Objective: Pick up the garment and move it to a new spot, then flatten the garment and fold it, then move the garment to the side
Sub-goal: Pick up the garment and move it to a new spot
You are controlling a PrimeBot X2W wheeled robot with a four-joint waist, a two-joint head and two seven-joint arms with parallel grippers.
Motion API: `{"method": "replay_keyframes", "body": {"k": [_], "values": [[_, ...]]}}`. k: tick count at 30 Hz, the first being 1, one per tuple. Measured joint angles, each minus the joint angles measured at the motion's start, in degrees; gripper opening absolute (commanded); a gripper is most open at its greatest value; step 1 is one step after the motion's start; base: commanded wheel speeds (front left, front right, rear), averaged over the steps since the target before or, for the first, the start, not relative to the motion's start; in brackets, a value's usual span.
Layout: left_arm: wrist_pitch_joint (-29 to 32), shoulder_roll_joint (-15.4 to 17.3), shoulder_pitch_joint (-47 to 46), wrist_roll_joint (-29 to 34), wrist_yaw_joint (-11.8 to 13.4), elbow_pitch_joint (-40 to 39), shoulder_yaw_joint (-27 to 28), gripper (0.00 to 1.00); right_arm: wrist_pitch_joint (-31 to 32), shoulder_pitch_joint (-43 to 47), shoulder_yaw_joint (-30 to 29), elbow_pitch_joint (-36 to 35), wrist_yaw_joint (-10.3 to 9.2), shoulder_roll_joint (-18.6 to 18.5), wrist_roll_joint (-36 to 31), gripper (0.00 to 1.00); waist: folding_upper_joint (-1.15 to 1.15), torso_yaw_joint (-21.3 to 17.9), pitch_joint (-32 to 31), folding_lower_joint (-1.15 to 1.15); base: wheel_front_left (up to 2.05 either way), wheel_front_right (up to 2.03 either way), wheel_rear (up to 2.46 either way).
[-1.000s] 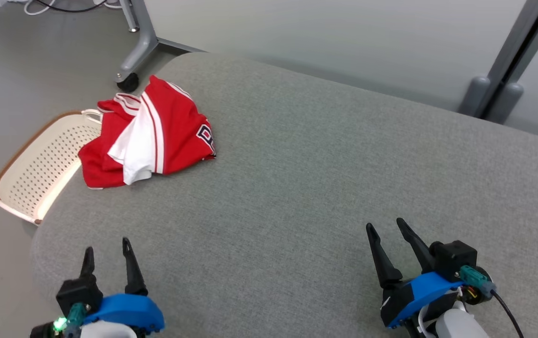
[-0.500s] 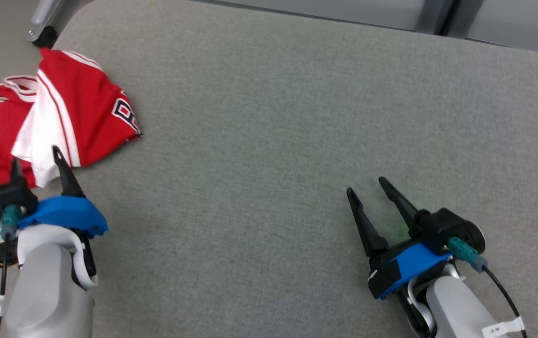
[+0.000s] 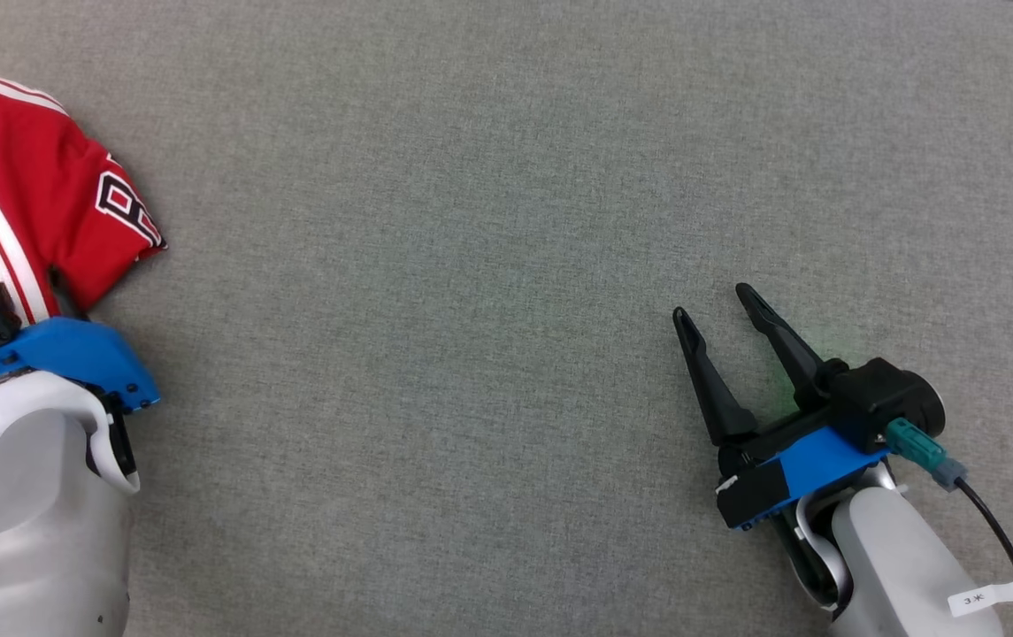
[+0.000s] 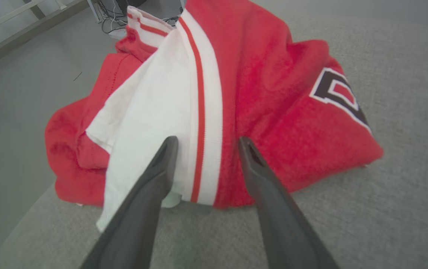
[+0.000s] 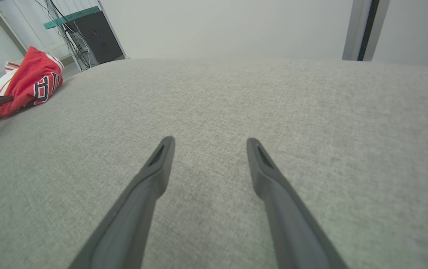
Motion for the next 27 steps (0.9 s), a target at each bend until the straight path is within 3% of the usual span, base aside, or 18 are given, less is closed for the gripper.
{"method": "replay_keyframes", "body": {"k": [9, 19, 27], "values": [[-1.0, -0.4, -1.0, 0.6, -1.9, 0.4, -2.0, 0.0, 0.0, 0.5, -1.4, 1.5, 0.0, 0.9, 0.3, 1.0, 0.0, 0.9, -2.9, 0.0, 0.0, 0.0, 0.0], [-1.1, -2.1, -1.2, 5.2, -5.4, -19.9, -7.1, 0.0, 0.0, 2.1, -2.8, 3.1, 0.0, 3.7, 0.4, 1.0, -0.02, 1.1, -8.8, -0.01, 0.0, 0.0, 0.0], [-1.2, -7.2, -0.5, 7.3, -9.1, -27.3, -14.1, 0.0, 0.0, 3.5, -3.9, 4.5, 0.0, 4.7, 1.0, 1.0, -0.02, -3.9, -12.0, -0.01, 0.0, 0.0, 0.0]]}}
